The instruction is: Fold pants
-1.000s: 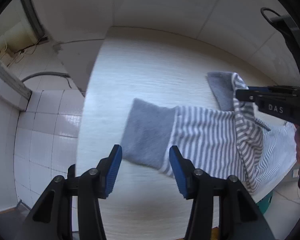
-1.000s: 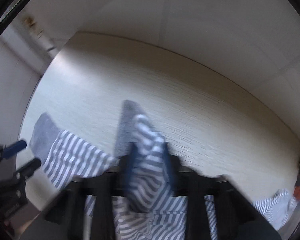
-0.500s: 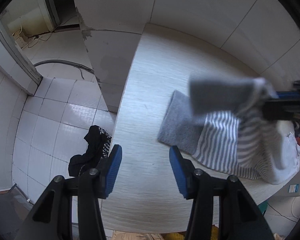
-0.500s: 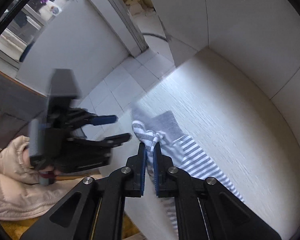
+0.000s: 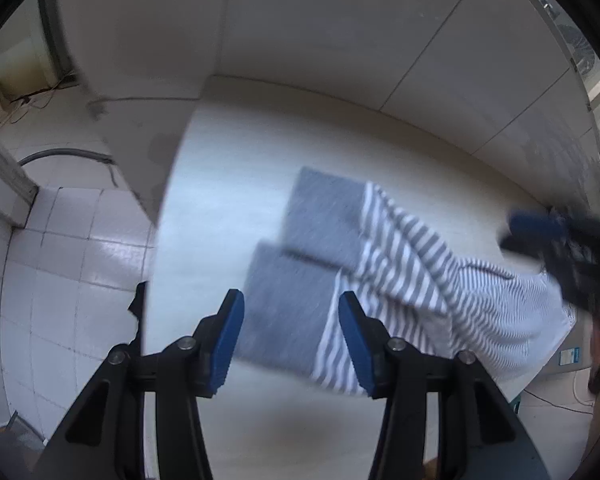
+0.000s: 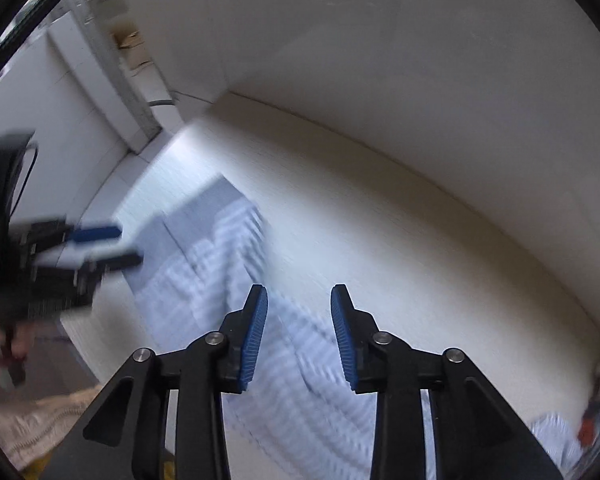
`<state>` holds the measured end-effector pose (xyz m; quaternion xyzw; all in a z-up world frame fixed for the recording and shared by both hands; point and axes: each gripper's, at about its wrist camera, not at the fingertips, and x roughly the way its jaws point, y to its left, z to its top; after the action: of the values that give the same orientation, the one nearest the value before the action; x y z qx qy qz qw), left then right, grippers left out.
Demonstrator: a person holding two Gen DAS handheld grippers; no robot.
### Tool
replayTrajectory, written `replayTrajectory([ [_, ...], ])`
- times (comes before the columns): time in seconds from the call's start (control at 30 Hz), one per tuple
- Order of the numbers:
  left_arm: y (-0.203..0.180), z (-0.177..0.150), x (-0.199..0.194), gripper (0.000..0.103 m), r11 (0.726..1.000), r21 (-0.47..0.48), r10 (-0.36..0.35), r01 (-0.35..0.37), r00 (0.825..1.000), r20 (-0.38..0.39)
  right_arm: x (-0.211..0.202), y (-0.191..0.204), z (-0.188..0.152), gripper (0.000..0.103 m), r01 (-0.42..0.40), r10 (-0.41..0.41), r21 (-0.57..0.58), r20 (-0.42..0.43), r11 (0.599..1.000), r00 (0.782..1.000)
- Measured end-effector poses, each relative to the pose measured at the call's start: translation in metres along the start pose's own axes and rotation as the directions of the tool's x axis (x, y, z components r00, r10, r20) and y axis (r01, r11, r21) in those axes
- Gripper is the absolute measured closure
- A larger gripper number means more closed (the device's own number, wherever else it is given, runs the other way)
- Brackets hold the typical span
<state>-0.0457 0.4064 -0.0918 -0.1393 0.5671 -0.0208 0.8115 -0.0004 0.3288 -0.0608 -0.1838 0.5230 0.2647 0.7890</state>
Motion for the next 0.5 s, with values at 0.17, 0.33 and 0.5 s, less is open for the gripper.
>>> replayTrajectory([
  [0.17,-0.009,0.023,0.023,0.052,1.000,0.002,-0.005,0.005,1.000,-0.019,-0.007,-0.023,-0.052,0.069,0.004,0.000,0.066,-0.066,0.998,0.998],
  [0.33,-0.012,0.037,0.040,0.052,1.000,-0.008,0.016,-0.016,0.999,-0.041,-0.004,-0.010,-0.087,0.069,-0.043,0.050,0.079,-0.090,0.996,0.995],
  [0.5,-0.026,0.042,0.050,0.056,0.998,0.033,0.049,-0.048,0.998,-0.031,0.002,0.004,-0.093,0.069,-0.068,0.076,0.103,-0.079,0.992,0.994],
])
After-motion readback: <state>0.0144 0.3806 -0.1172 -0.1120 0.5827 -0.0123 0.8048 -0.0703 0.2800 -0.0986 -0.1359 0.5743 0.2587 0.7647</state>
